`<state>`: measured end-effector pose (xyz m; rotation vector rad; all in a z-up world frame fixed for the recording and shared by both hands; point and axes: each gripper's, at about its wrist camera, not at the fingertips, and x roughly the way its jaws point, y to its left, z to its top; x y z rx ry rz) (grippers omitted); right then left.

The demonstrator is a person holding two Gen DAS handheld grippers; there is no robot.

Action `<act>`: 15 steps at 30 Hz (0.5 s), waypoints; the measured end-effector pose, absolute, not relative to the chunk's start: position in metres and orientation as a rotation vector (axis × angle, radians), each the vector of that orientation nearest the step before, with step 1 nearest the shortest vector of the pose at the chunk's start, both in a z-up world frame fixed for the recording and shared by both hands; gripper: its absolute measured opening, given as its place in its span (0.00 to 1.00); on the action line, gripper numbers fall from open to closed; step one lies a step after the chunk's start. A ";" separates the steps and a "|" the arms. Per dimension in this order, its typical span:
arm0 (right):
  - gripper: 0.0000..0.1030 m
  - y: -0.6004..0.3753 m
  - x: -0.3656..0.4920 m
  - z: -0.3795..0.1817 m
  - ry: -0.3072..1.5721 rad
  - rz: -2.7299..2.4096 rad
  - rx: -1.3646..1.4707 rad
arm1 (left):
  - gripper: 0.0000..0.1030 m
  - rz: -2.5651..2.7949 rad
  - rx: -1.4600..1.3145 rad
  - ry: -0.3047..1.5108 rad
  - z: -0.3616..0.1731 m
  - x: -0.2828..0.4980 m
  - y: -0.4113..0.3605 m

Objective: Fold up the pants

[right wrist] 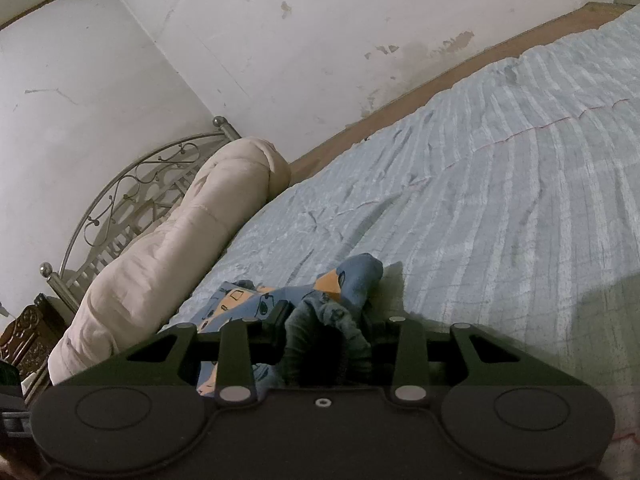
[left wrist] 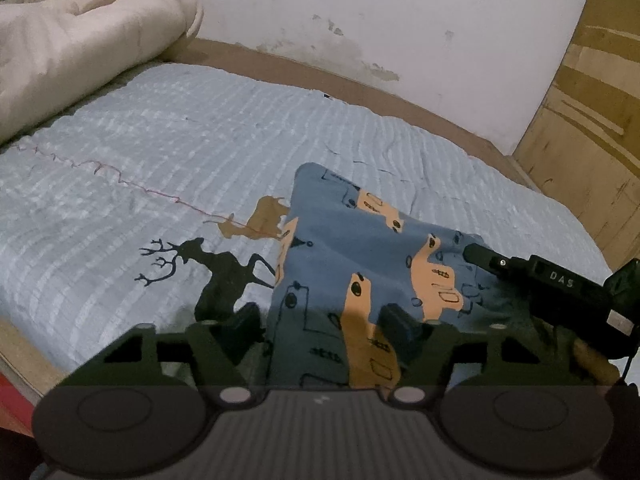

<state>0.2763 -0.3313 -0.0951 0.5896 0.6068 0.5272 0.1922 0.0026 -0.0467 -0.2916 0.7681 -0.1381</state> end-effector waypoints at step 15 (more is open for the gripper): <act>0.33 -0.331 0.274 -0.095 0.594 0.532 0.587 | 0.35 -0.116 -0.302 0.772 -0.046 0.191 0.004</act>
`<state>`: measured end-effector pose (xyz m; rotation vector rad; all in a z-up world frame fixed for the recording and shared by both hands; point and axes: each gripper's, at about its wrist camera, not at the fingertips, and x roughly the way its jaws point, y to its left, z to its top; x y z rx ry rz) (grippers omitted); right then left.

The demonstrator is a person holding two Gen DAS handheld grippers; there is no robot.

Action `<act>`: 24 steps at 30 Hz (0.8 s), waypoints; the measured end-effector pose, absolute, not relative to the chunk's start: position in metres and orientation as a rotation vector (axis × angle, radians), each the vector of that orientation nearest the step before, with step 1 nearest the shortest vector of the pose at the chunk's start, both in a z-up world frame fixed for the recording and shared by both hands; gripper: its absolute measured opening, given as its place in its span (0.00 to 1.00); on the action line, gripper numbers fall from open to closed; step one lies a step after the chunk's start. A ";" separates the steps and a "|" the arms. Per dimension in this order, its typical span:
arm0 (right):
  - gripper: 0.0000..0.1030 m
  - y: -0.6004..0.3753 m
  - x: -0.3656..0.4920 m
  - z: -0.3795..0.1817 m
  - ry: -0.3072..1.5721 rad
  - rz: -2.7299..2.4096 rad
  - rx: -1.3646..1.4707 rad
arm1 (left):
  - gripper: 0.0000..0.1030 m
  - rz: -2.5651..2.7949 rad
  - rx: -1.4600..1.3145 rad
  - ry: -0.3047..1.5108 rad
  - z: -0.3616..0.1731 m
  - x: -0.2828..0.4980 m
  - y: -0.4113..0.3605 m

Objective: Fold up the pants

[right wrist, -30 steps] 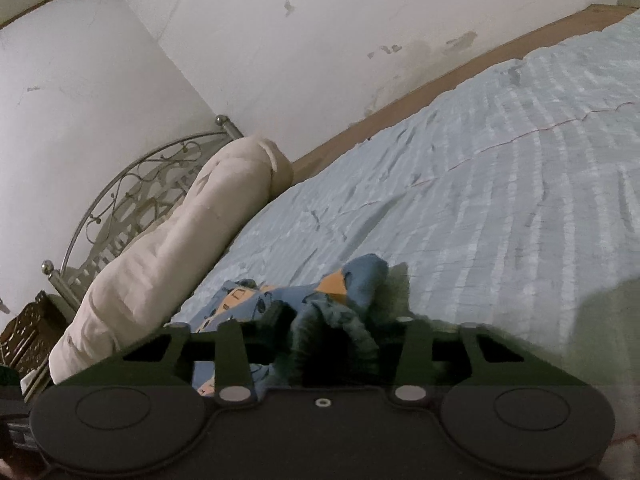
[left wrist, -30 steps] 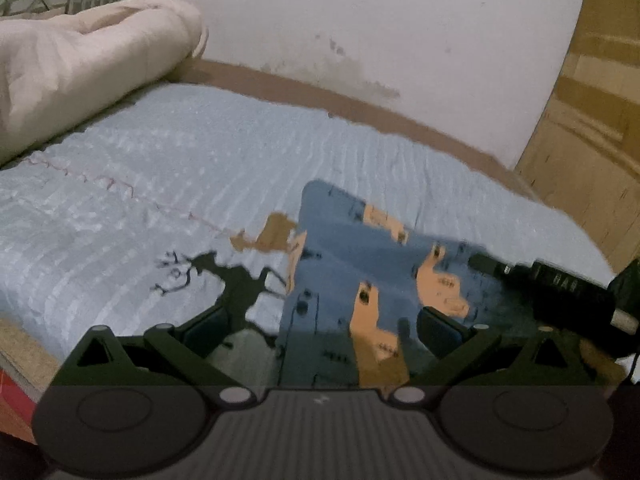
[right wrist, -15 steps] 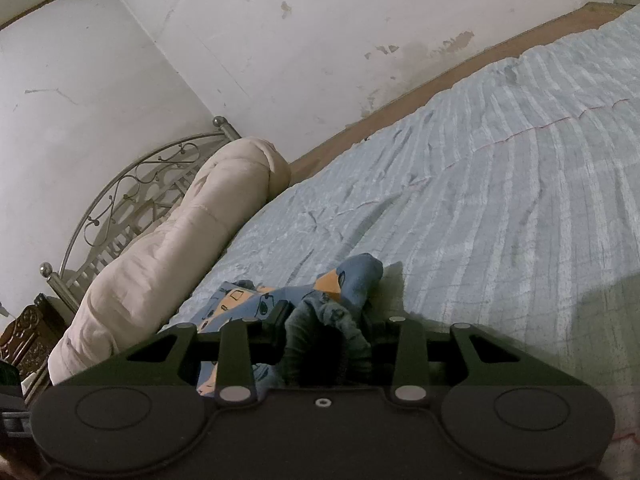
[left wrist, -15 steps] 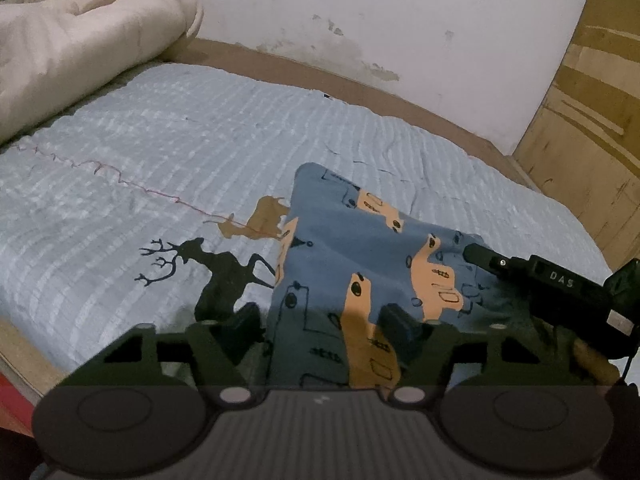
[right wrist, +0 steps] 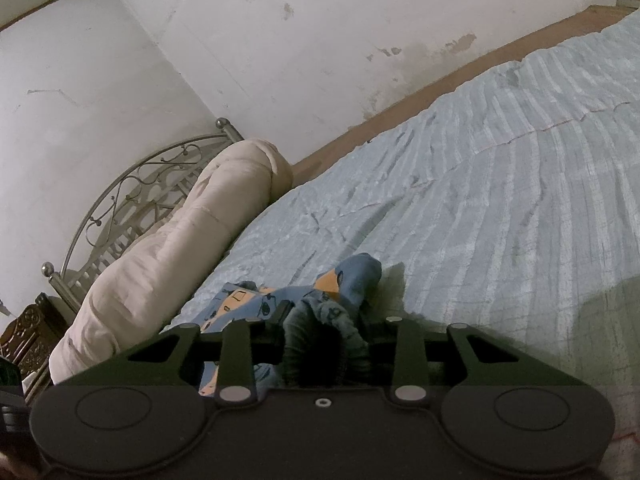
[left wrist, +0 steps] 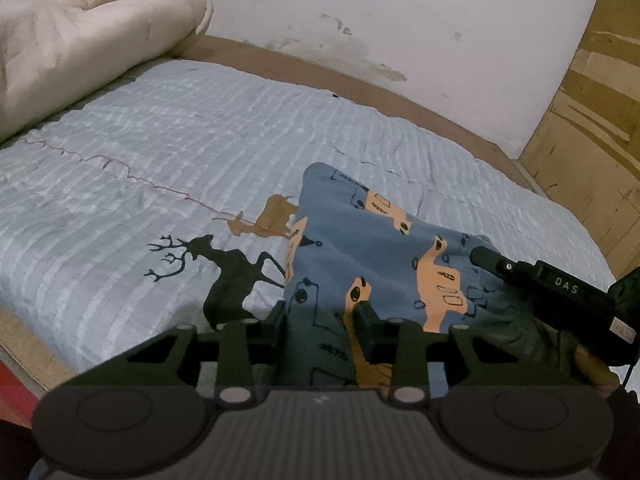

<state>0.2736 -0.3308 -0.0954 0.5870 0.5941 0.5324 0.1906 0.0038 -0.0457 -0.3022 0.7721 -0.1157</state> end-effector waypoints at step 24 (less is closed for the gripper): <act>0.20 -0.311 0.257 -0.051 0.509 0.556 0.569 | 0.12 -0.169 -0.217 0.650 0.000 0.206 0.005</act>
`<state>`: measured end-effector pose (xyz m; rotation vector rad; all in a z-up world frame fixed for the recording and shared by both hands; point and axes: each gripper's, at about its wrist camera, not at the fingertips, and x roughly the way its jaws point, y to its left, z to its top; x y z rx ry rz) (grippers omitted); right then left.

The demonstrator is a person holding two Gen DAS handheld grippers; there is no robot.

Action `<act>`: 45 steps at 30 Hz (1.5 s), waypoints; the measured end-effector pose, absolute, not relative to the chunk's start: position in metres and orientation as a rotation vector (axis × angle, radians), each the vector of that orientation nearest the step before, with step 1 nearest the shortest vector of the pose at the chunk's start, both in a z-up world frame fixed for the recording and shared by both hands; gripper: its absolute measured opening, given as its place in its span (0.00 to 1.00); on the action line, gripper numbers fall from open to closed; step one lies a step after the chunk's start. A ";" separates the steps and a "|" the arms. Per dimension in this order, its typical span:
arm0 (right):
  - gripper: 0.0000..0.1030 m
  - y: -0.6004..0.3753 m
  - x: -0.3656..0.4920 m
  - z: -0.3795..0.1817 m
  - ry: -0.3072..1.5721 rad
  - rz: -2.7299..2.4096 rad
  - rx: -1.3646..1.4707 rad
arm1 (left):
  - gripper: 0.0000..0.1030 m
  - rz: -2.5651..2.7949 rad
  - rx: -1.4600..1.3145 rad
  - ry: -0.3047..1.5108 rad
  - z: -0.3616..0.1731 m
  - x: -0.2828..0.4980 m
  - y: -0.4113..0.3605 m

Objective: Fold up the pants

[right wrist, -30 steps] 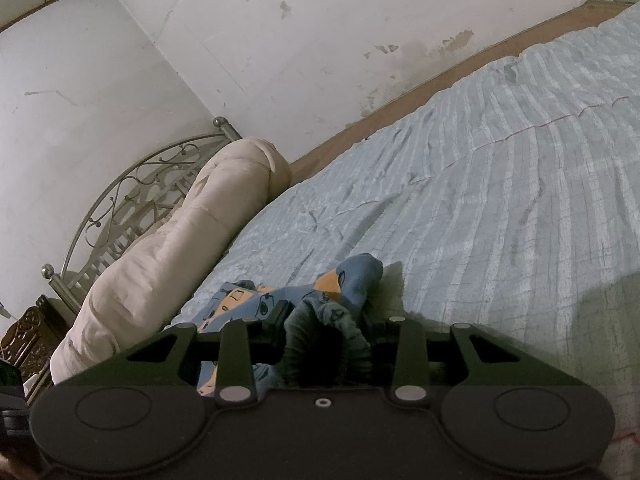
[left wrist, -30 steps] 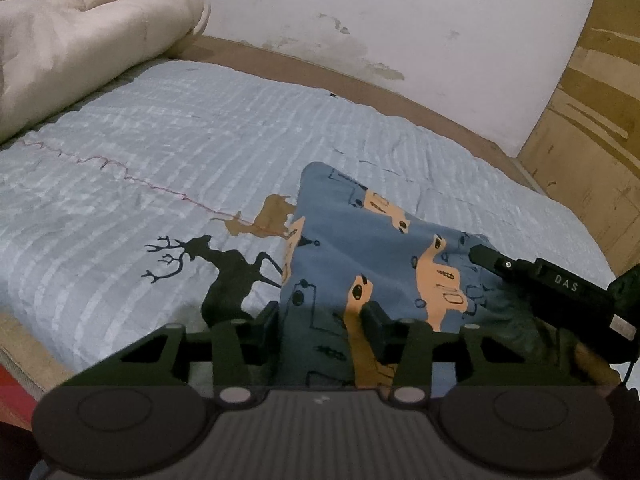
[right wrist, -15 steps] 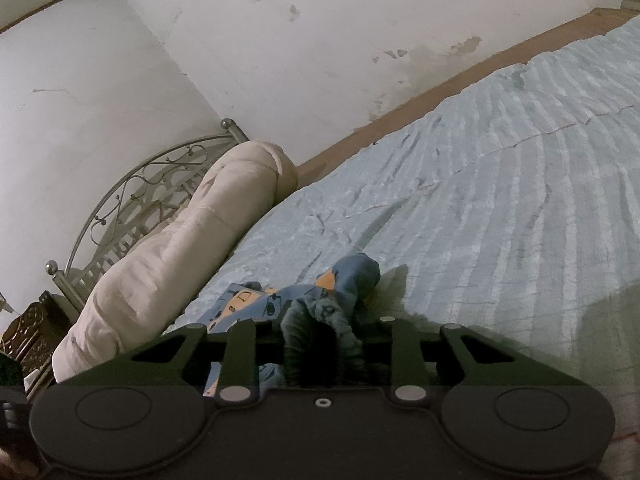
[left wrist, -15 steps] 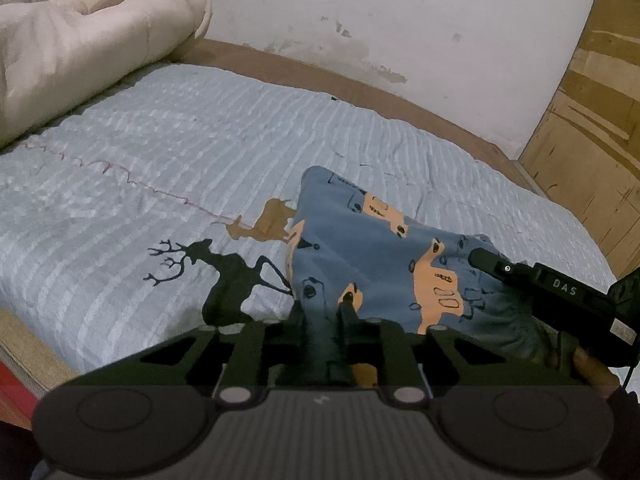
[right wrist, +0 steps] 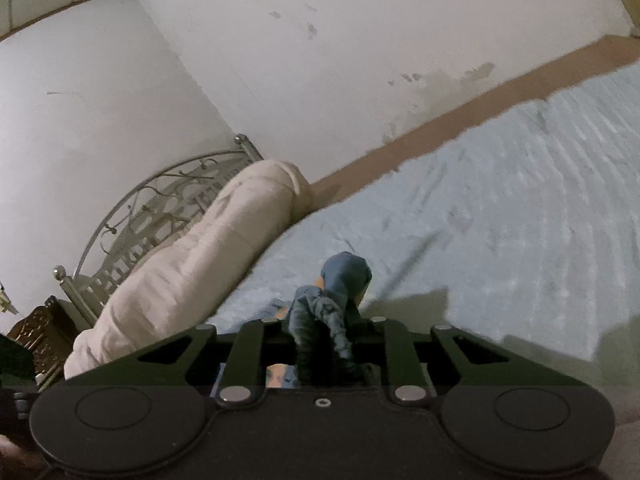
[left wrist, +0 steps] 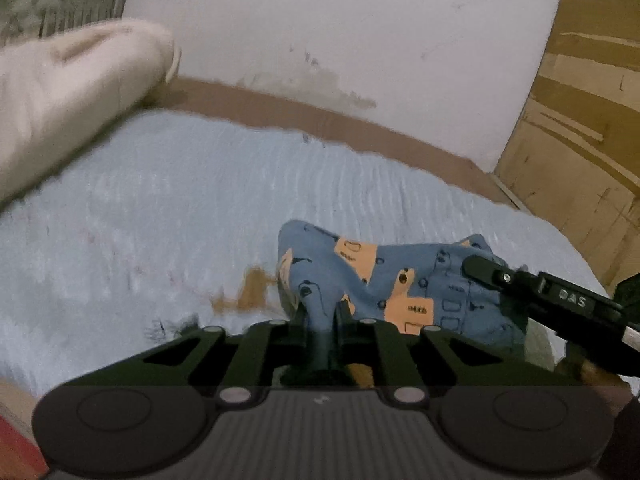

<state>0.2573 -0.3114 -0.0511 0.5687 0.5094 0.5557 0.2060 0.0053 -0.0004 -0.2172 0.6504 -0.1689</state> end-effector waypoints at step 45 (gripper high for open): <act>0.99 -0.246 0.286 -0.026 0.497 0.269 0.257 | 0.99 0.007 -0.180 0.580 0.010 0.238 0.039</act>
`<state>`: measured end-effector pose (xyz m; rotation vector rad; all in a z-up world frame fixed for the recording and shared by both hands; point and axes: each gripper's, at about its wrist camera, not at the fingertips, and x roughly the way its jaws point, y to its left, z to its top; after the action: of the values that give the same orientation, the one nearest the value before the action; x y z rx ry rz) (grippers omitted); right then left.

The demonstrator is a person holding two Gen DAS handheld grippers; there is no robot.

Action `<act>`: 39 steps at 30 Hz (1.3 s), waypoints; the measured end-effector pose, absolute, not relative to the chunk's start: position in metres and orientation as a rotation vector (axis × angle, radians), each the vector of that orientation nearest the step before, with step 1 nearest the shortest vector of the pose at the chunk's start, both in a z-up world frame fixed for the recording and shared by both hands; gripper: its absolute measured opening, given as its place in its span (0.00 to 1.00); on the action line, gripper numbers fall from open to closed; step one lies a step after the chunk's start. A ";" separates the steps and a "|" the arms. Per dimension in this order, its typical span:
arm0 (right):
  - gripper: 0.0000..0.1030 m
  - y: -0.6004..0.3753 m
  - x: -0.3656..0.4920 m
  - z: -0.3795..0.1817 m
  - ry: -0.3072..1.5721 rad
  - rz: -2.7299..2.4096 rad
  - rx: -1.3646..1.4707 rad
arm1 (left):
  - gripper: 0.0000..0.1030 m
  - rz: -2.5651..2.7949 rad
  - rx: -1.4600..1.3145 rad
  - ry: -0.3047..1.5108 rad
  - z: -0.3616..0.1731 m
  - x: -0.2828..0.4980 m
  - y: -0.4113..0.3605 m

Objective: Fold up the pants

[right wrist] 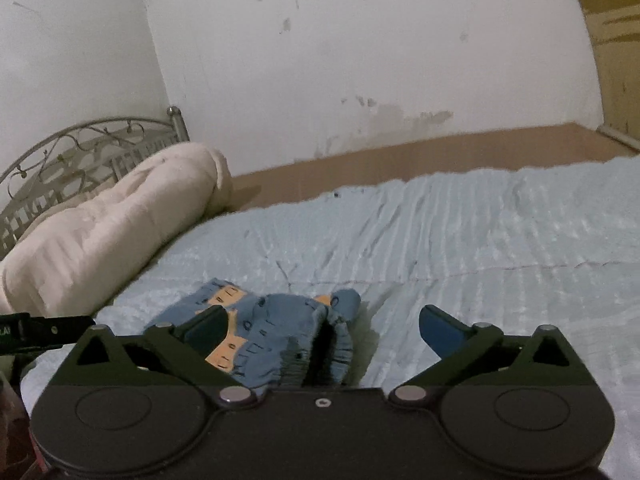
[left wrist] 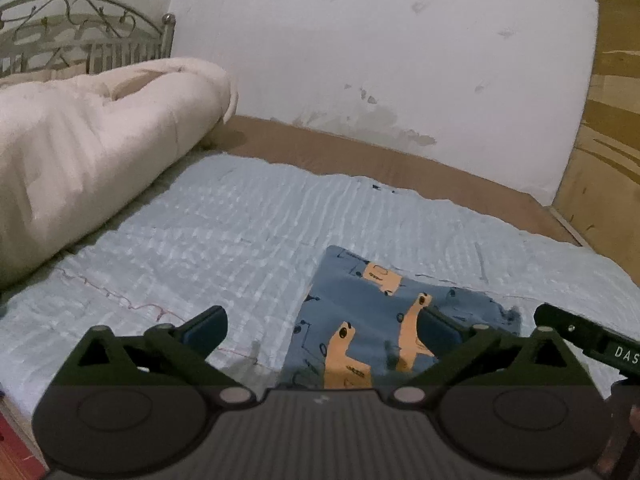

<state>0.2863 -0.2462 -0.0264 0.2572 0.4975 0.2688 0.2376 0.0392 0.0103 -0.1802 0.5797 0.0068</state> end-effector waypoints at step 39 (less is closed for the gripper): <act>0.99 -0.211 0.076 0.005 0.420 0.283 0.171 | 0.99 0.046 -0.098 0.529 0.010 0.065 0.047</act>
<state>0.0756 -0.2109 0.0049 0.1710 0.4197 0.2827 0.0652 0.0471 0.0100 -0.0981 0.5291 0.0459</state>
